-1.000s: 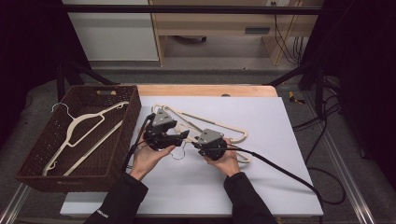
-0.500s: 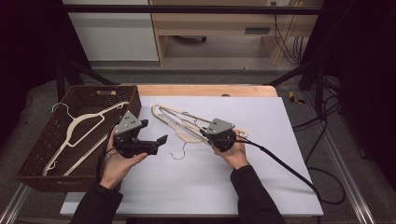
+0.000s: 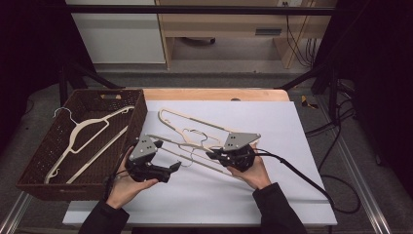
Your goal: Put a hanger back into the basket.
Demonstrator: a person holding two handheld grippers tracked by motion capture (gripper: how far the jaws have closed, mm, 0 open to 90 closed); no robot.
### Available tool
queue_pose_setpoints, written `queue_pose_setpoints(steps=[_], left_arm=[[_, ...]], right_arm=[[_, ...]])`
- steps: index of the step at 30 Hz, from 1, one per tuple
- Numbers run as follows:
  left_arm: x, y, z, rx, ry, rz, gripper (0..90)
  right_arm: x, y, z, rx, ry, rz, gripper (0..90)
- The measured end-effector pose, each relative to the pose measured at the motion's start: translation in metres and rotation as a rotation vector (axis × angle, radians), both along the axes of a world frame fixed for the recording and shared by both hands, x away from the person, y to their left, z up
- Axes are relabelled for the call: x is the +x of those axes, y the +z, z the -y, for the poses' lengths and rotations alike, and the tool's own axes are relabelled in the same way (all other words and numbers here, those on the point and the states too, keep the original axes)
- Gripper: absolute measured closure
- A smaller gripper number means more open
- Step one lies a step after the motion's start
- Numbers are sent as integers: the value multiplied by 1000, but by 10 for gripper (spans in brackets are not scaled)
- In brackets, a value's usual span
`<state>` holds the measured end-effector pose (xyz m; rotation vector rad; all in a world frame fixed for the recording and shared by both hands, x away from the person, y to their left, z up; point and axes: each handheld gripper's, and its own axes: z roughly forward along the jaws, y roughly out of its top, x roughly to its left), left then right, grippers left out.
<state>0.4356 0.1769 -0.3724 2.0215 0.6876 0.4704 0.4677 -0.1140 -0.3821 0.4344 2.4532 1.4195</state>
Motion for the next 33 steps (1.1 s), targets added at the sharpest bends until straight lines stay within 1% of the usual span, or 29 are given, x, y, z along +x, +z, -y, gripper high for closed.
queue_pose_setpoints(steps=[2, 4, 5, 6, 7, 9, 11, 12, 16, 18, 19, 20, 21, 22, 23, 24, 25, 26, 29, 30, 33], left_arm=[[-1, -3, 5, 13, -30, -5, 110], [-3, -6, 12, 38, -64, -8, 142], [-4, -7, 15, 46, -73, -3, 146], [-5, -8, 17, 49, -79, -2, 164], [-5, -8, 19, 50, -92, -4, 185], [-6, -10, 23, 51, -113, 0, 207], [-6, -12, 27, 58, -119, 7, 233], [-6, -13, 28, 61, -125, 5, 251], [-5, -19, 31, 80, -151, -13, 354], [-6, -20, 33, 80, -161, -5, 421], [-7, -20, 33, 78, -167, -11, 453], [-7, -20, 34, 85, -171, -16, 492], [-7, -21, 35, 88, -176, -16, 512], [-7, -21, 35, 90, -186, -19, 542], [-8, -21, 35, 90, -196, -31, 595], [-9, -21, 36, 93, -198, -32, 641], [-9, -21, 36, 93, -198, -32, 649], [-10, -20, 36, 113, -203, -33, 660], [-12, -19, 37, 151, -200, -22, 682], [-13, -19, 37, 158, -198, -20, 696], [-15, -19, 39, 156, -212, -52, 757]], right_arm=[[-7, 1, 3, 14, 27, -12, 864], [-14, 1, 5, 26, 48, -28, 864], [-17, 0, 6, 31, 55, -36, 864], [-20, -1, 7, 18, 52, -39, 864], [-22, -2, 7, 4, 54, -32, 864], [-23, -5, 6, -12, 66, -52, 865], [-25, -8, 5, -12, 87, -75, 865], [-25, -8, 5, -15, 95, -76, 865], [-27, -10, 4, -24, 122, -98, 864], [-28, -11, 3, -31, 135, -106, 864], [-29, -12, 2, -34, 142, -110, 864], [-29, -12, 2, -37, 148, -114, 864], [-29, -13, 1, -39, 151, -117, 864], [-29, -13, 1, -40, 152, -119, 864], [-29, -13, 1, -42, 152, -120, 864], [-29, -13, 2, -42, 153, -121, 864], [-29, -13, 2, -42, 154, -121, 864], [-29, -13, 2, -42, 154, -123, 864], [-29, -13, 1, -42, 155, -127, 856], [-29, -13, 1, -45, 145, -121, 844], [-29, -12, 2, -53, 85, -89, 776]])
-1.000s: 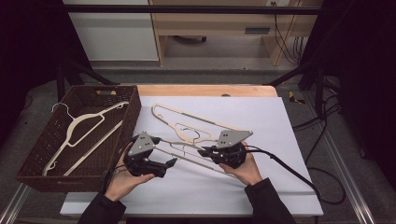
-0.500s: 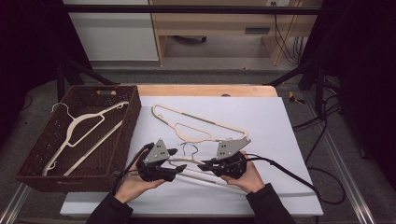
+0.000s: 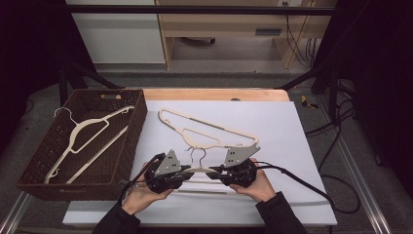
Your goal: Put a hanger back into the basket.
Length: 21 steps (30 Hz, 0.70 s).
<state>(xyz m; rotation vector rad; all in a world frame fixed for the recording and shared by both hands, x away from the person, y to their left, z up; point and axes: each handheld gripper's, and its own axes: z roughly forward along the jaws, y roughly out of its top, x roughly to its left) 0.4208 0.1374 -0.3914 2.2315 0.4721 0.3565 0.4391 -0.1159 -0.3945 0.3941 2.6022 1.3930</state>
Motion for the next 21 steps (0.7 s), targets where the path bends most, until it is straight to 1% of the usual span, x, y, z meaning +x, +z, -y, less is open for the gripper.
queue_pose_setpoints(steps=[3, 5, 7, 8, 9, 11, 13, 14, 15, 16, 18, 19, 21], left_arm=[[-2, 0, 2, 1, -1, -30, 785], [-3, -1, 3, -8, 4, -48, 796], [-4, -1, 4, -20, 8, -57, 806], [-5, -1, 4, -24, 7, -62, 813], [-6, -1, 5, -32, 1, -72, 822], [-7, -1, 6, -48, -25, -93, 848], [-10, -1, 7, -69, -26, -106, 864], [-10, 0, 7, -77, -22, -107, 864], [-11, 1, 6, -76, -14, -104, 864], [-10, 2, 4, -78, 0, -99, 864], [-9, 2, -2, -88, 35, -98, 865], [-8, 3, -7, -95, 51, -105, 865], [-7, 4, -15, -111, 77, -107, 865]], right_arm=[[0, 0, 0, -15, -31, 13, 733], [0, -1, -1, -17, -42, 22, 701], [0, -2, -2, -23, -52, 33, 667], [0, -3, -2, -23, -60, 31, 645], [0, -4, -2, -23, -64, 36, 621], [0, -4, -3, -20, -73, 56, 571], [0, -4, -2, -13, -79, 71, 534], [-1, -3, -1, -11, -78, 67, 523], [-1, -3, 1, -6, -76, 66, 506], [-2, -2, 3, 4, -80, 73, 486], [-2, 2, 10, 29, -103, 81, 454], [-3, 4, 14, 41, -119, 87, 434], [-2, 7, 24, 80, -151, 97, 406]])
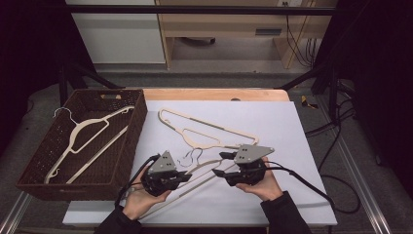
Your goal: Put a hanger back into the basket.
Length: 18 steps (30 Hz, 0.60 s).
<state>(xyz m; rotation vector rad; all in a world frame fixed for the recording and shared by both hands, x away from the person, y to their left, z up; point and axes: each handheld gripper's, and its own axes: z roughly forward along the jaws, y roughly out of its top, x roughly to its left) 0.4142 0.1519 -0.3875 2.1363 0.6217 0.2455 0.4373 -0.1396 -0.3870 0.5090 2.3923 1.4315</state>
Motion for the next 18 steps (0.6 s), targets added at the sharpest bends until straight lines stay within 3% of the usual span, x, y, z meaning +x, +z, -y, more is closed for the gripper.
queue_pose_setpoints(steps=[5, 10, 11, 14, 18], left_arm=[[1, 8, -13, -29, 54, 16, 864], [0, 15, -18, -49, 85, 17, 864], [0, 15, -18, -49, 85, 17, 864], [-2, 24, -24, -67, 103, 28, 864], [-4, 46, -37, -100, 138, 65, 864]], right_arm=[[3, 6, 26, 79, -105, 10, 310], [9, 5, 48, 135, -218, 4, 248], [9, 5, 48, 135, -218, 4, 248], [13, 4, 64, 176, -301, -13, 178], [17, 3, 75, 198, -367, -17, 116]])
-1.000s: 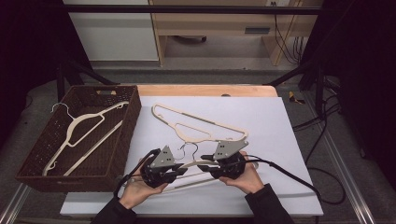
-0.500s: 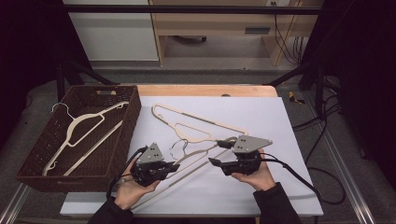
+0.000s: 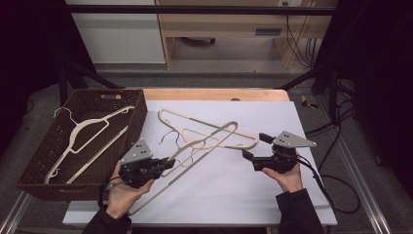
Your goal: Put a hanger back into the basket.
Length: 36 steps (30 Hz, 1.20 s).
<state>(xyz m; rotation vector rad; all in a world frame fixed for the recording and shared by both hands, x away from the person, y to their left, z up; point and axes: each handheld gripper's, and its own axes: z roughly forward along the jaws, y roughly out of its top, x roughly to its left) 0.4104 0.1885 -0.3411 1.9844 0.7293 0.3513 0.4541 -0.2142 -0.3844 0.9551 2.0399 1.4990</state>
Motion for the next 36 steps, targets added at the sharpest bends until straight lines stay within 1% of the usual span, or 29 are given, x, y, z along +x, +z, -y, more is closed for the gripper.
queue_pose_setpoints(steps=[2, 3, 6, 7, 10, 13, 16, 19, 20, 22, 26, 27, 28, 29, 30, 33, 36], left_arm=[[0, 9, -5, -10, 8, 15, 864], [0, 13, -8, -17, 13, 23, 864], [0, 29, -15, -33, 27, 39, 865], [0, 34, -18, -28, 27, 48, 864], [1, 50, -26, -31, 30, 63, 864], [4, 64, -33, -22, 18, 88, 864], [9, 75, -42, -17, 17, 95, 864], [13, 85, -51, -11, 39, 100, 865], [14, 88, -54, -9, 48, 102, 865], [18, 92, -61, -1, 62, 105, 864], [29, 98, -79, -12, 97, 101, 865], [29, 98, -79, -12, 97, 101, 865], [35, 99, -89, -8, 114, 98, 865], [35, 99, -89, -8, 114, 98, 865], [41, 98, -99, -1, 133, 98, 865], [50, 96, -114, 8, 164, 82, 865], [57, 93, -127, 24, 193, 82, 865]], right_arm=[[0, 0, 3, 9, -27, -10, 101], [1, 0, 4, 11, -30, -15, 94], [1, 0, 8, 1, -50, -21, 76], [1, 0, 8, 0, -57, -25, 72], [1, -1, 10, 2, -68, -27, 65], [1, -1, 11, 3, -77, -29, 62], [1, -1, 11, 5, -85, -25, 63], [1, 0, 12, 2, -84, -23, 61], [1, 0, 12, 4, -91, -23, 60], [1, 0, 13, 4, -94, -23, 59], [1, 0, 13, 2, -95, -25, 58], [1, 0, 13, 3, -95, -26, 58], [1, 0, 13, 3, -95, -25, 58], [1, 0, 13, 3, -95, -26, 57], [1, 0, 13, 2, -95, -25, 58], [1, -1, 13, 1, -93, -27, 57], [2, -1, 13, -9, -84, -29, 58]])
